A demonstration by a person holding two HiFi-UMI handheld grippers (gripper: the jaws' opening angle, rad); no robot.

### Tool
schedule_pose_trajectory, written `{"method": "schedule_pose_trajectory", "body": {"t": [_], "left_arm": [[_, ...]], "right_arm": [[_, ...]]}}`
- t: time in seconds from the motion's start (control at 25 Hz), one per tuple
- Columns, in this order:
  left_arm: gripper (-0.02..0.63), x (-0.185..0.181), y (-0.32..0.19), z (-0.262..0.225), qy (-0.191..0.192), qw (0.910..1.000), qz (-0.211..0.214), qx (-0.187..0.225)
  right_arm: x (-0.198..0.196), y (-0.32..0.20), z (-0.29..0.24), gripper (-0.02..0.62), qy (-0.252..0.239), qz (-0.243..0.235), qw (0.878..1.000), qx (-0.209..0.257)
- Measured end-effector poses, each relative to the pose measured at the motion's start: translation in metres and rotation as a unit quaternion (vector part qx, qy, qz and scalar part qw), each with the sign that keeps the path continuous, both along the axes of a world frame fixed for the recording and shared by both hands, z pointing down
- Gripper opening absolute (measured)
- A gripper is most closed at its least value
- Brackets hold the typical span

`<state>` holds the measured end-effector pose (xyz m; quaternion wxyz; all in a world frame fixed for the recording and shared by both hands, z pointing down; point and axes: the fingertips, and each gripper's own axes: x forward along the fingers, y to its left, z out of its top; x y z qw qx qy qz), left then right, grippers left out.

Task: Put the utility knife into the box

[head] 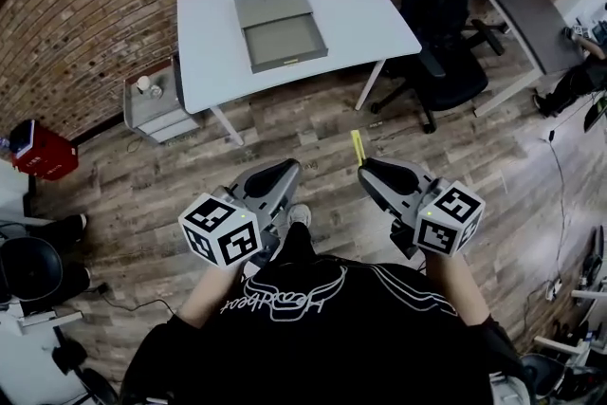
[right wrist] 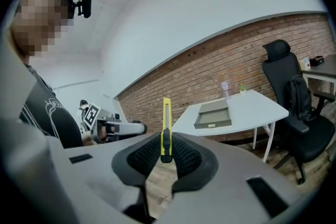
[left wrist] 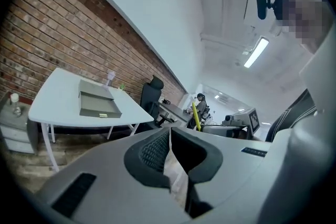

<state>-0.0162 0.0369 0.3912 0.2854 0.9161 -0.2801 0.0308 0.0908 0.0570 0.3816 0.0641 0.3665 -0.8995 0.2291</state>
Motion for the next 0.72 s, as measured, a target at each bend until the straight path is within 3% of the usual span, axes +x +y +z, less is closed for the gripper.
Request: {"method": "schedule_pose_trajectory", "body": {"t": [0.32,0.72], "left_arm": [[0.037,-0.021,-0.102,0.006,0.008,0.9999,0.006,-0.01],[0.037,-0.042,-0.157,0.008,-0.013,0.9999,-0.011,-0.004]], "right_arm": [[-0.028,-0.103,0.009,0.067,0.048,-0.005,0.999,-0.009],[-0.045,-0.165,0.011,0.067,0.056,-0.015,0.998,-0.001]]}}
